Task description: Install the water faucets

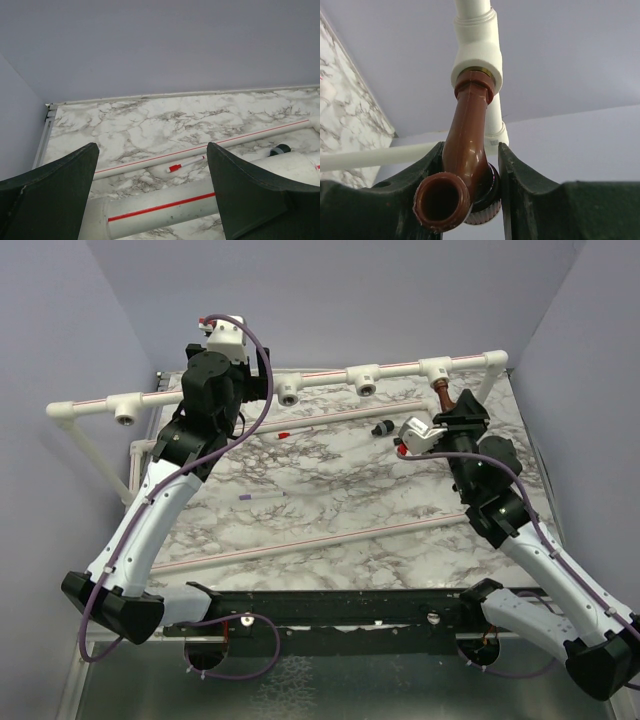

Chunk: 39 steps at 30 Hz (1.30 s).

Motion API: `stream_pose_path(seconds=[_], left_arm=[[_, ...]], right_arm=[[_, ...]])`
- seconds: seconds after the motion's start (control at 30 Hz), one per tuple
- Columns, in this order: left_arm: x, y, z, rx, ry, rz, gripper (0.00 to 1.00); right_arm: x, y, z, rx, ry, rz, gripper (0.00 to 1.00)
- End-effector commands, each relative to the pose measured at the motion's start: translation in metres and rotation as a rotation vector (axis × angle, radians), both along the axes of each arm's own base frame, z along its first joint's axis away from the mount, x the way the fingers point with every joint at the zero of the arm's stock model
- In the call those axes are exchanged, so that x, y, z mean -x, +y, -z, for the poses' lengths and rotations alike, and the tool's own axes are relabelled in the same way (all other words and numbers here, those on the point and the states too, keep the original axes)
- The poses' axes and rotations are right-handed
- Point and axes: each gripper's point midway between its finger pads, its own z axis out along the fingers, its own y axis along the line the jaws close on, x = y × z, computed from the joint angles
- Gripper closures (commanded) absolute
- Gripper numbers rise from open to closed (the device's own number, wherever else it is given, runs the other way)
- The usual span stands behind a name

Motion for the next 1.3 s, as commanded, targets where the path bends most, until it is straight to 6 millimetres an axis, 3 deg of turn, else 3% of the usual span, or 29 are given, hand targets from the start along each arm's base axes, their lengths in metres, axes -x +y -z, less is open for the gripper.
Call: stream_pose_path(seconds=[0.0,0.67,0.87,1.27], left_arm=[[0.011,-0.043,0.086,-0.085,0.269,0.188,0.09],[0.012,-0.046,0.084,-0.076,0.270,0.200,0.09],[0.013,-0.046,0.084,-0.077,0.269,0.202,0.09],[0.015,-0.046,0.084,-0.076,0.268,0.203,0.09]], right_arm=[[0.002,-0.010,-0.004,-0.287,-0.039,0.042,1.00],[0.011,0.025,-0.010,-1.626,0.068,-0.153,1.00],[0.015,0.043,-0.012,-1.933,0.155,-0.224,1.00],[0.031,0.049,-0.046,-2.533,0.215,-0.362,1.00]])
